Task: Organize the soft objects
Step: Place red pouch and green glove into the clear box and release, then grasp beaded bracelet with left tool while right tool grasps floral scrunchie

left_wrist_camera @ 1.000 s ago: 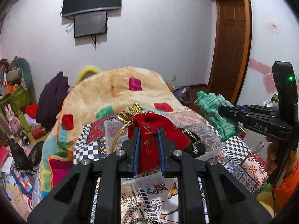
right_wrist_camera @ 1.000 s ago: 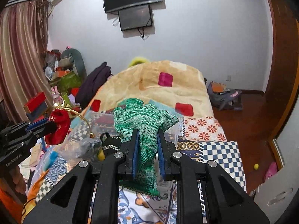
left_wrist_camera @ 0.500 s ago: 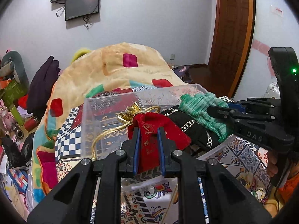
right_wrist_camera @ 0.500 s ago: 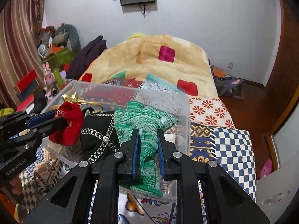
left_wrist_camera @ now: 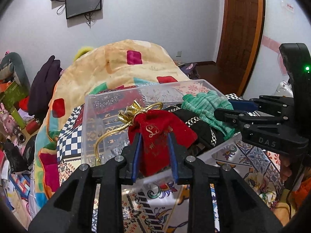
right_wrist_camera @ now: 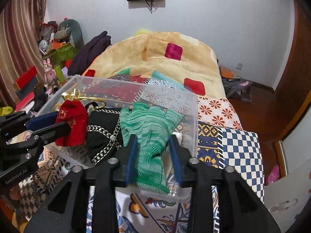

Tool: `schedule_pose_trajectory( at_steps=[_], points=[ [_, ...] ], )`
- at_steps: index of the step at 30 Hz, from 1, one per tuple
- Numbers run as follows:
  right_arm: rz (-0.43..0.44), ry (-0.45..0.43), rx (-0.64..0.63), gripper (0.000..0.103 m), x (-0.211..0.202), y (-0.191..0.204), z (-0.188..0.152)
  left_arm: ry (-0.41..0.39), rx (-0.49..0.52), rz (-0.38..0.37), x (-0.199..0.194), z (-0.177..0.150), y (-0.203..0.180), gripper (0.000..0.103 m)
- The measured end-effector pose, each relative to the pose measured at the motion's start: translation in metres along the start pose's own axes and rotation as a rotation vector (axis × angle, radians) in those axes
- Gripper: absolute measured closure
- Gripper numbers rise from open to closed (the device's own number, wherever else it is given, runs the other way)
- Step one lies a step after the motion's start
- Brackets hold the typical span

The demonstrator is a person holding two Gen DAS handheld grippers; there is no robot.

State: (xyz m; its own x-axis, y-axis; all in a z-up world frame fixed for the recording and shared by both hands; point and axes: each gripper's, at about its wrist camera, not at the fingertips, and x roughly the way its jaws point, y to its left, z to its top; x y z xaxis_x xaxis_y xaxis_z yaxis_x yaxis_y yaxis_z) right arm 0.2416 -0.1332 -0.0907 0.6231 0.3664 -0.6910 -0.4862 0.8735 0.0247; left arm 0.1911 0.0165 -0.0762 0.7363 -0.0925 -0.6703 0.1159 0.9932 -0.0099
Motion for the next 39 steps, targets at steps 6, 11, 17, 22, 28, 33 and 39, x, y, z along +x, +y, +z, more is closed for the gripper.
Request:
schedule_pose_trajectory(
  at_steps=[6,11,17,22,28,33,39],
  points=[
    [0.019,-0.059,-0.006,0.051,-0.025,0.004,-0.002,-0.043,-0.010,-0.011,-0.025,0.000,0.000,0.060],
    [0.031,-0.127,-0.012,0.036,-0.057,0.008,-0.003,-0.106,-0.012,-0.009,-0.055,0.002,-0.004,0.045],
    [0.034,-0.182,-0.016,0.013,-0.090,0.007,-0.016,-0.178,-0.019,0.023,-0.092,-0.005,-0.008,0.009],
    [0.043,-0.121,0.009,0.003,-0.090,0.001,-0.039,-0.181,-0.046,0.048,-0.105,-0.019,-0.004,0.001],
    [0.054,0.016,0.019,0.003,-0.066,0.000,-0.074,-0.094,-0.081,0.051,-0.096,-0.046,0.004,0.001],
    [0.078,0.125,0.021,0.004,-0.045,0.006,-0.101,0.000,-0.095,0.064,-0.080,-0.076,0.009,0.001],
    [0.102,0.201,-0.004,0.004,-0.035,0.015,-0.122,0.118,-0.119,0.063,-0.055,-0.109,0.013,0.001]
  ],
)
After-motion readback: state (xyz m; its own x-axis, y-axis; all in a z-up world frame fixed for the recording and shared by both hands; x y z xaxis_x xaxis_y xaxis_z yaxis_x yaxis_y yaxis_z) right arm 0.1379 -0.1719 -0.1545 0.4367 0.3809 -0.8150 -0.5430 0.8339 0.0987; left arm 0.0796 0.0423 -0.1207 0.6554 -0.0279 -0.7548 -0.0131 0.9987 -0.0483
